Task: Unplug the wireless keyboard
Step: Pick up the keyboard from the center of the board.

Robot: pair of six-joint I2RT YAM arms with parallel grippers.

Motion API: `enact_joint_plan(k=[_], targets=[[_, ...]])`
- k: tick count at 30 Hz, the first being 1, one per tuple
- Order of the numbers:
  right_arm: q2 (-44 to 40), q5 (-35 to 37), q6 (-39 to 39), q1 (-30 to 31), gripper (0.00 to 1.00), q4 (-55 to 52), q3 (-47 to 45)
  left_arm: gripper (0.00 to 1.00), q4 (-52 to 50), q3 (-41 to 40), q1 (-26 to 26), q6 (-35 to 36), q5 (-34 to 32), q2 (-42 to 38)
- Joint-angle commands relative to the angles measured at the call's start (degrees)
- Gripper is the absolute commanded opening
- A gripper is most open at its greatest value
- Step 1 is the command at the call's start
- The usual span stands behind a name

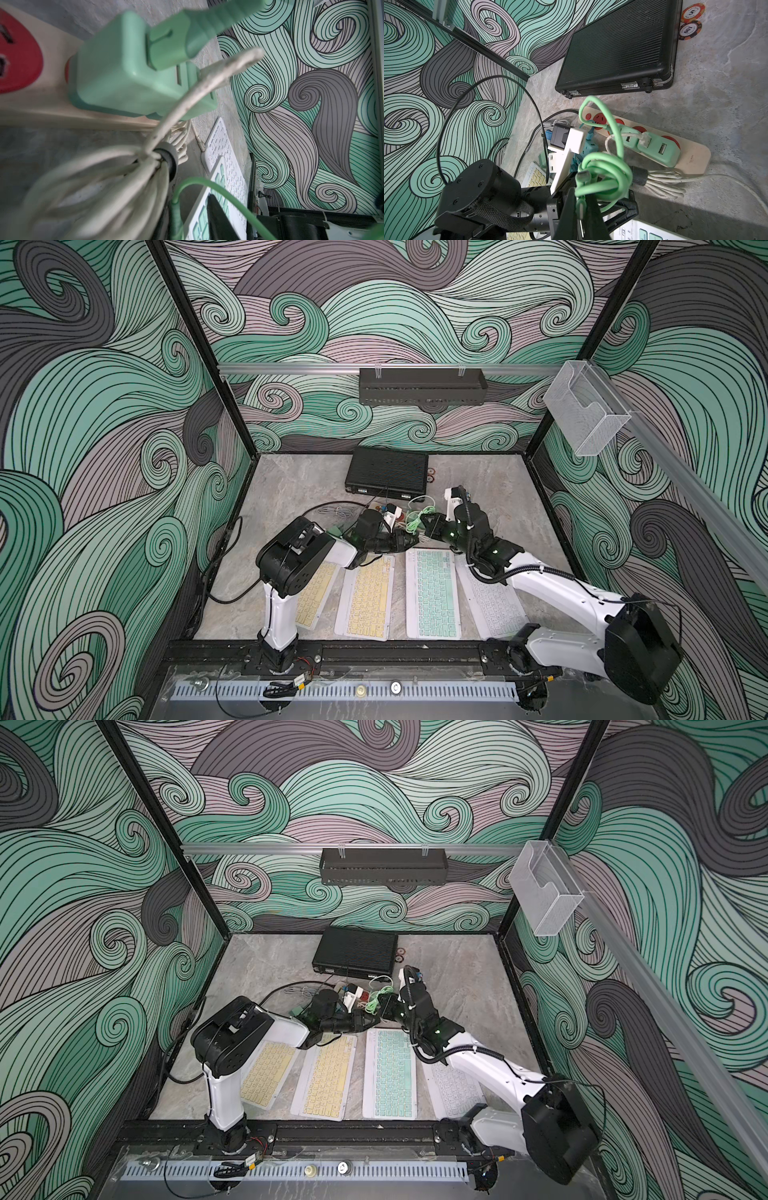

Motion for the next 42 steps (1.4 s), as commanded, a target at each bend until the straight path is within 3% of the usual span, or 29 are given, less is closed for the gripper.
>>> enact_joint_plan(k=[1,7,11,21,25,32,36,42], targets=[[0.28,-1.11,1.48,0.41,0.00,1.90,1.46,0.36,-3.61,2.76,-0.32,4.07,0.89,0.86],[-0.01,-0.78,1.52,0.41,0.00,1.81,1.20,0.44,-3.91,2.92,-0.01,5.59,0.99,0.80],[0.05,-1.00,1.56,0.41,0.00,1.81,1.11,0.44,-3.82,3.27,0.04,6.26,1.91,0.52],[-0.31,-0.48,1.39,0.47,0.00,1.81,0.58,0.25,-4.02,4.11,0.04,6.43,3.51,0.49],[-0.38,0.70,1.13,0.41,0.00,1.36,0.32,0.12,-4.26,3.89,0.08,6.50,3.15,0.02],[-0.01,4.68,0.63,0.32,0.17,-2.02,0.87,0.02,-4.81,2.97,0.04,7.38,2.56,-1.97],[1.22,7.47,0.51,-0.07,0.47,-7.97,3.08,0.01,-4.51,2.18,0.04,7.10,2.39,-3.28],[-2.09,11.08,-0.97,-1.56,0.74,-12.95,2.02,0.00,-5.66,0.65,0.03,8.09,2.04,-7.15]])
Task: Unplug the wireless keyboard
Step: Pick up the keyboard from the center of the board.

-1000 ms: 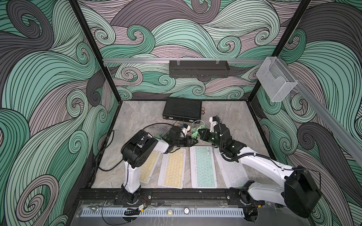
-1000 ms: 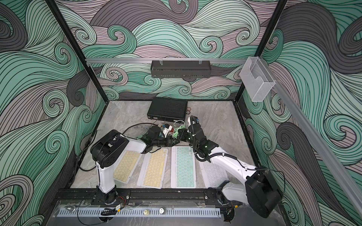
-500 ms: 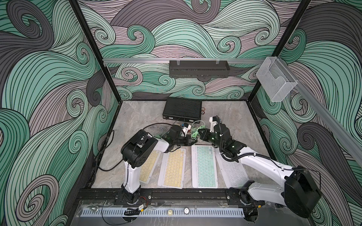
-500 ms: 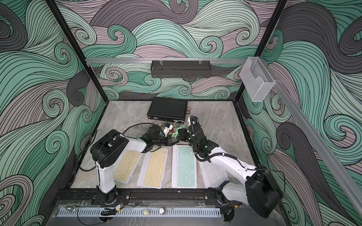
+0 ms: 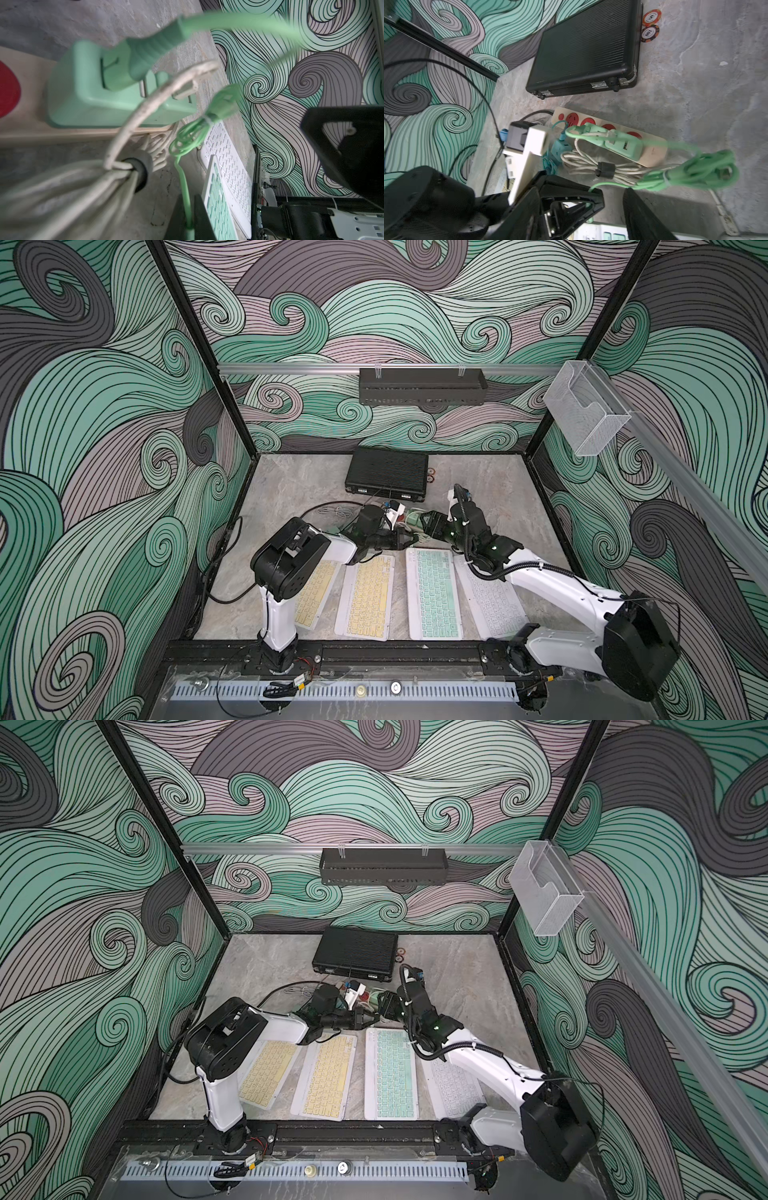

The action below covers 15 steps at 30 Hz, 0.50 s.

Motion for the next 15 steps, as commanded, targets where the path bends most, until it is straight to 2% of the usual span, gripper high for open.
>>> enact_joint_plan(k=[1,6,10,15], targets=[[-3.70,4.12,-0.69,-1.01,0.78,-4.05,-1.15,0.00,-0.85,-0.51,-0.12,2.70,0.67,-4.12],[-8.77,4.38,-3.97,-2.37,0.91,-9.82,-2.91,0.00,-3.38,-1.19,-0.12,4.37,0.46,-7.68],[-13.64,3.66,-5.63,-3.17,0.90,-12.07,-6.24,0.00,-5.42,-1.33,-0.12,5.77,0.25,-9.59],[-22.85,-1.67,-7.67,-4.44,0.85,-6.47,-15.21,0.00,-7.19,-1.40,-0.12,7.11,0.19,-11.29]])
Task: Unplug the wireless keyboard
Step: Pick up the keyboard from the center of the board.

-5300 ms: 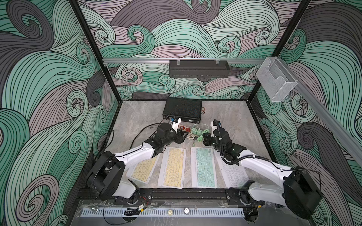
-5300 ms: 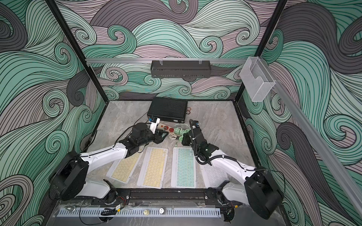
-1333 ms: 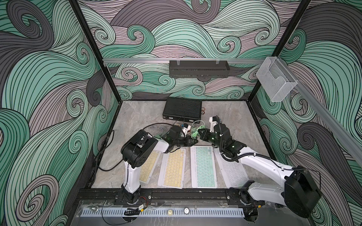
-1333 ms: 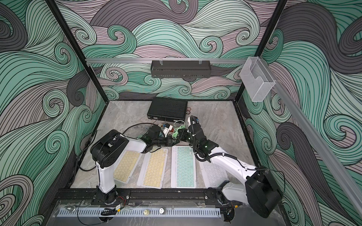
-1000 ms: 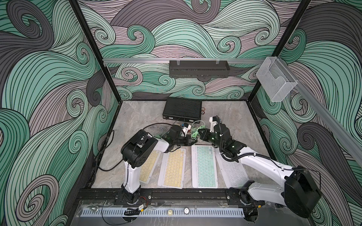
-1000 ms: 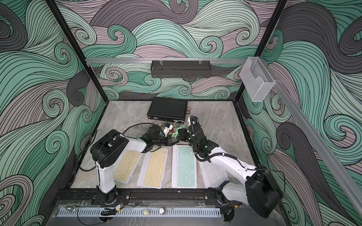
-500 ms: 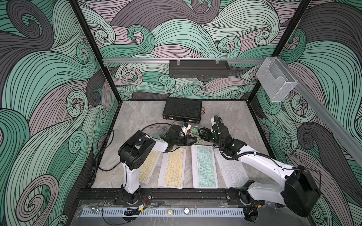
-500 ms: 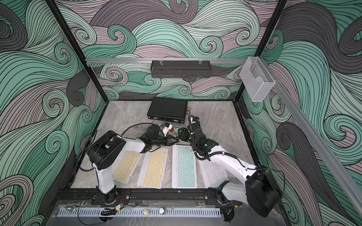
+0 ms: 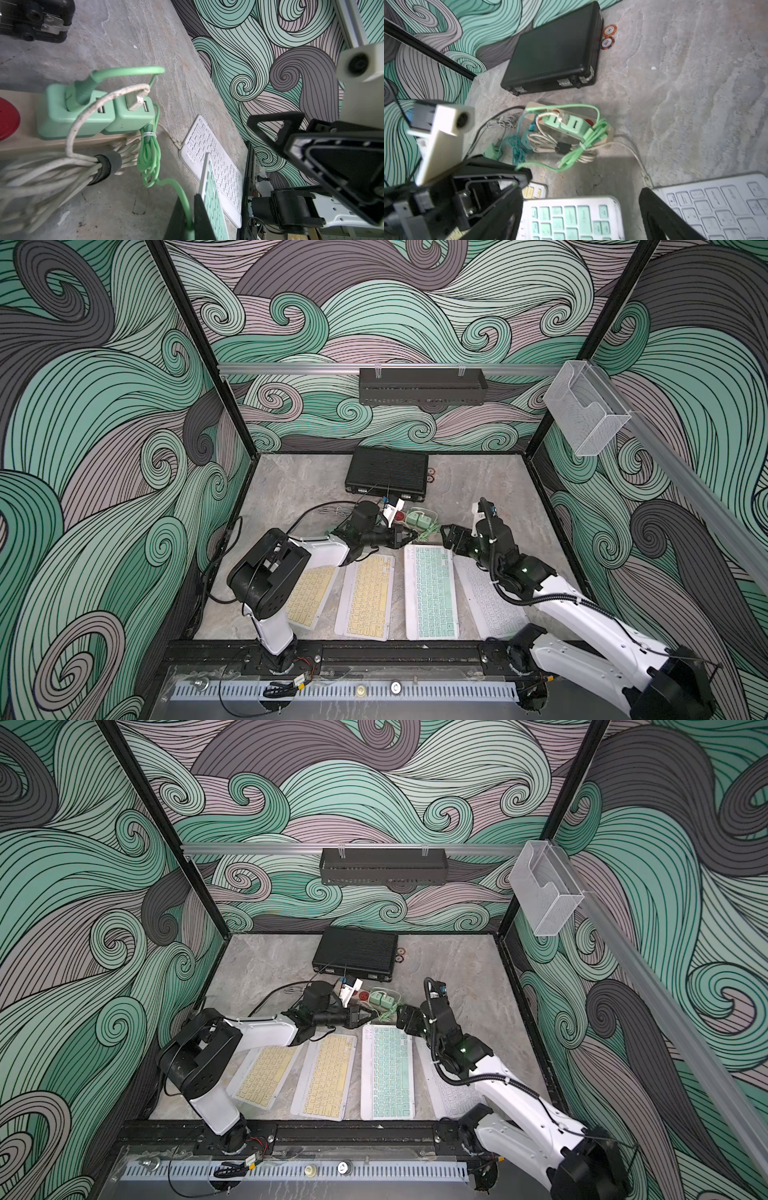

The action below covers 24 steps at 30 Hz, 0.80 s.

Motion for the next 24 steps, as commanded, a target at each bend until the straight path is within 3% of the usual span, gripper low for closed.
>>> enact_joint_plan(k=[1,8,15,24], targets=[[-5.37,-3.55,-2.13,-0.97,0.85,2.45,-4.79,0.00,-1.95,-0.15,-0.12,2.99,0.24,-2.81],[-15.75,-9.31,-3.97,-2.12,0.80,4.53,-12.05,0.00,-3.64,-0.58,-0.12,4.54,-0.29,-5.39],[-23.59,-16.43,-4.78,-2.69,0.73,14.04,-20.44,0.00,-5.80,-0.90,-0.12,6.55,-1.01,-7.85],[-23.05,-23.23,-8.11,-3.92,0.72,18.79,-22.05,0.00,-5.71,-1.43,-0.18,7.72,-0.95,-9.20]])
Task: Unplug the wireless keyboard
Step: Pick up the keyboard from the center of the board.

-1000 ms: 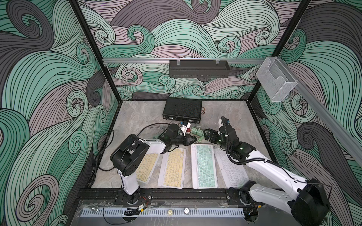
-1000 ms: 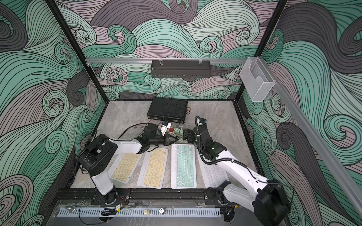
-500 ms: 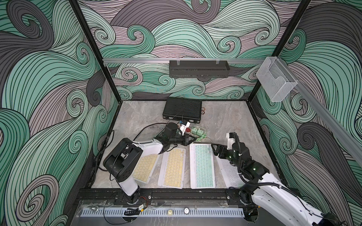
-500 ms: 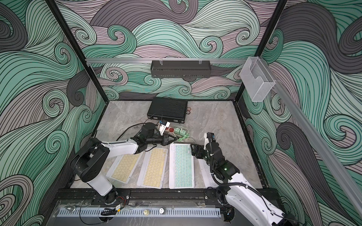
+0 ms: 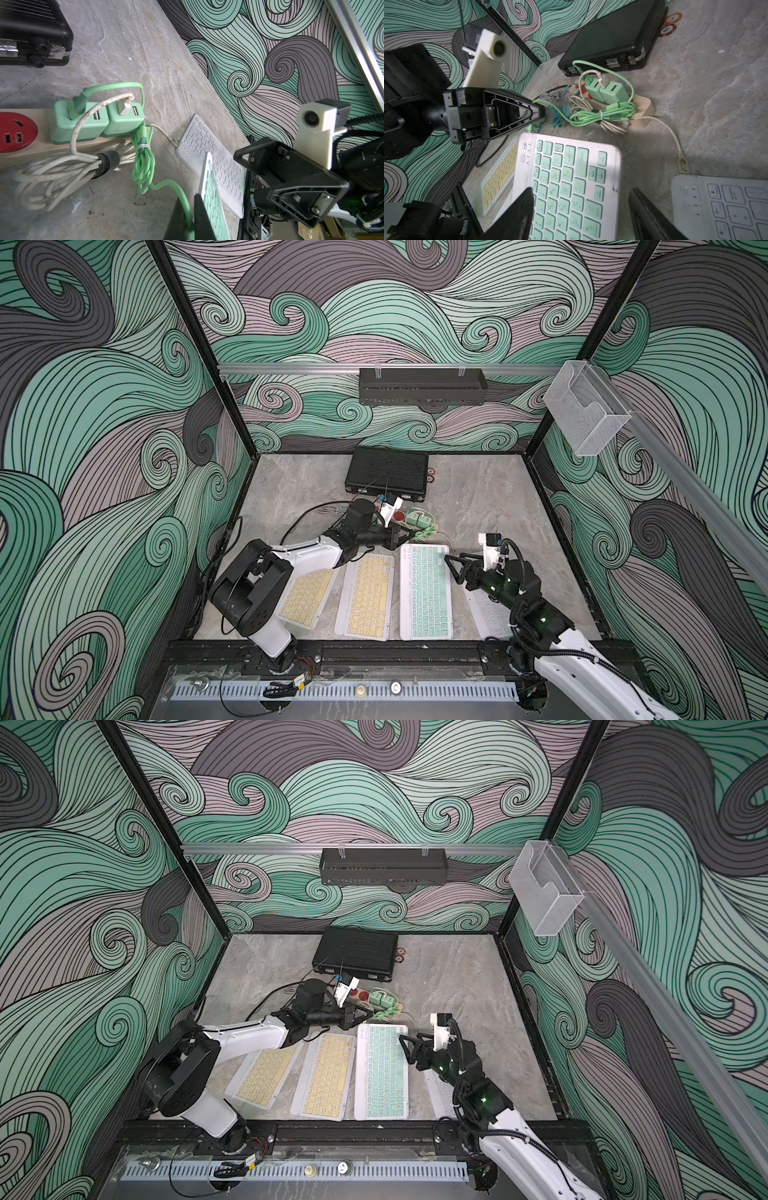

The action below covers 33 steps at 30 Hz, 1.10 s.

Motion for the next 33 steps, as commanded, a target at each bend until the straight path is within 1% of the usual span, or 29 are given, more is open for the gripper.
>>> enact_joint_plan(k=[1,7,11,18,22,25,27,30,33], targets=[[1.64,-4.84,-2.20,-0.88,0.72,5.36,-0.37,0.00,0.20,-0.60,-0.20,2.34,-0.05,-2.40],[7.36,-10.11,-3.15,-1.90,0.65,10.81,-0.37,0.00,0.75,-1.29,-0.21,2.86,-0.23,-3.57],[9.87,-10.36,-3.66,-2.55,0.64,11.28,-0.19,0.00,0.96,-1.78,-0.21,3.23,-0.36,-4.18],[11.59,-10.31,-1.04,-5.70,0.69,9.26,-1.07,0.00,1.05,-2.35,-0.21,3.53,-1.12,-5.21],[9.20,-10.00,0.80,-6.38,0.75,5.43,-1.57,0.00,0.35,-2.23,-0.21,3.60,-1.90,-5.37],[6.66,-11.54,1.80,-6.45,0.79,4.64,-2.84,0.00,-1.27,-1.66,-0.21,3.91,-2.92,-5.38],[5.44,-12.39,1.97,-6.44,0.81,3.94,-3.63,0.00,-1.35,-1.66,-0.20,4.01,-3.25,-5.49],[5.49,-13.36,2.45,-6.40,0.83,5.43,-5.05,0.00,-1.53,-1.50,-0.12,3.95,-3.74,-5.58],[7.68,-14.92,3.34,-6.38,0.84,9.27,-6.08,0.00,-1.72,-1.43,-0.12,3.85,-3.82,-5.63]])
